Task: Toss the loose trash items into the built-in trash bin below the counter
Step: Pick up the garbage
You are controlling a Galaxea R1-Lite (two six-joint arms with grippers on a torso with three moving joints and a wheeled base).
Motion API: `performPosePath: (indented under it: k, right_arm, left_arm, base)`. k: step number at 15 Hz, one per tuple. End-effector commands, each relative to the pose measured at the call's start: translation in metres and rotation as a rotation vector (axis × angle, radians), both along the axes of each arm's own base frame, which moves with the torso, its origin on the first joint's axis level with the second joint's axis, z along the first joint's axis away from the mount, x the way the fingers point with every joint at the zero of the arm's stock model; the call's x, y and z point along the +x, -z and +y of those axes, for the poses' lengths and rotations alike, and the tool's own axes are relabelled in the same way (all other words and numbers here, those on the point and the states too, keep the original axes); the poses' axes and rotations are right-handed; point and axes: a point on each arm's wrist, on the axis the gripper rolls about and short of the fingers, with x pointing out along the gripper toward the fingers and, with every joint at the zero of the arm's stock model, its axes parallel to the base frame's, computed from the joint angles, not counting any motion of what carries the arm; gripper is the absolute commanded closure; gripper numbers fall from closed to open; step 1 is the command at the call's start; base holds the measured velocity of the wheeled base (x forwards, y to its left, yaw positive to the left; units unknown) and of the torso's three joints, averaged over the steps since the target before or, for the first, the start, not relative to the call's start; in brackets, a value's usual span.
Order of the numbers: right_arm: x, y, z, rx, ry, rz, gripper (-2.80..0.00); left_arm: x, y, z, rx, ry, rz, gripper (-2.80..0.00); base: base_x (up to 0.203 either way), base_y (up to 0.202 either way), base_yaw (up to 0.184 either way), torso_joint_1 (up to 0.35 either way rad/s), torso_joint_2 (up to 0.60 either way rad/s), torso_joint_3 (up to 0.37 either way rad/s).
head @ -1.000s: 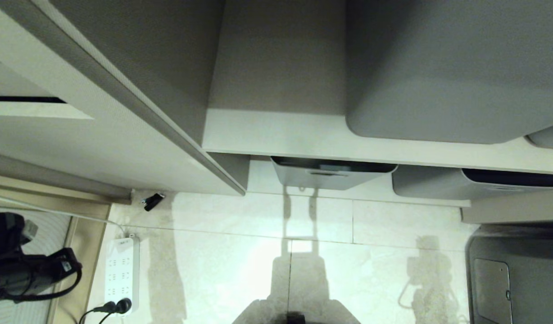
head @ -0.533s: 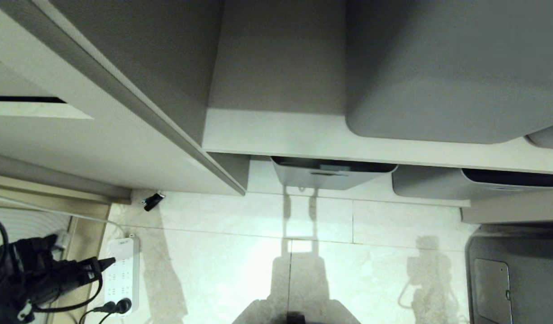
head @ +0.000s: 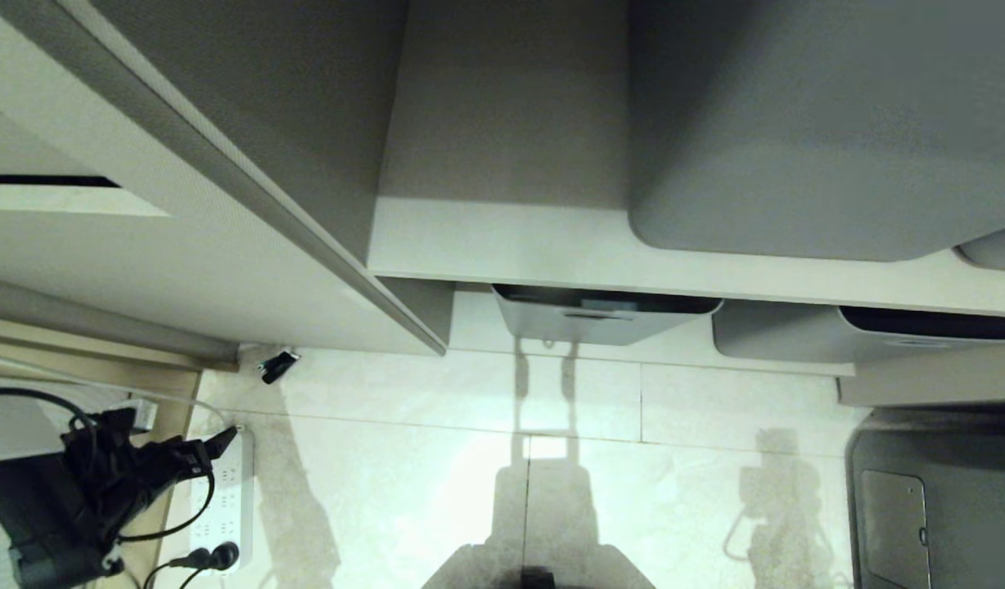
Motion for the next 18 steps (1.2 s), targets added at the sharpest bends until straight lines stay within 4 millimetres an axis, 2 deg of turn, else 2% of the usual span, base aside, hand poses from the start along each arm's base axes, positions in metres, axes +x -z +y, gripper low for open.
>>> performPosePath:
  k: [1,6,11,15,18]
  right_arm:
    - [0.000,0.000,0.000,0.000,0.000,0.002,0.00]
    - [0.000,0.000,0.000,0.000,0.000,0.002,0.00]
    - [0.000,0.000,0.000,0.000,0.000,0.002,0.00]
    - [0.000,0.000,0.000,0.000,0.000,0.002,0.00]
    - [0.000,0.000,0.000,0.000,0.000,0.002,0.00]
  left_arm:
    - [0.009,0.028,0.004,-0.014,0.032,0.004,-2.80]
    - [0.036,0.041,0.013,-0.013,0.165,-0.104,-2.80]
    - [0.049,0.040,-0.007,0.036,0.233,-0.125,-2.80]
    - [0.072,0.031,-0.012,0.154,0.203,-0.199,-2.80]
    - [0.079,0.037,-0.015,0.170,0.201,-0.212,-2.80]
  base:
    - [0.000,0.000,0.000,0.000,0.00,0.000]
    - [0.000,0.000,0.000,0.000,0.00,0.000]
    - [0.000,0.000,0.000,0.000,0.00,0.000]
    - [0.000,0.000,0.000,0.000,0.00,0.000]
    - [0.000,0.000,0.000,0.000,0.00,0.000]
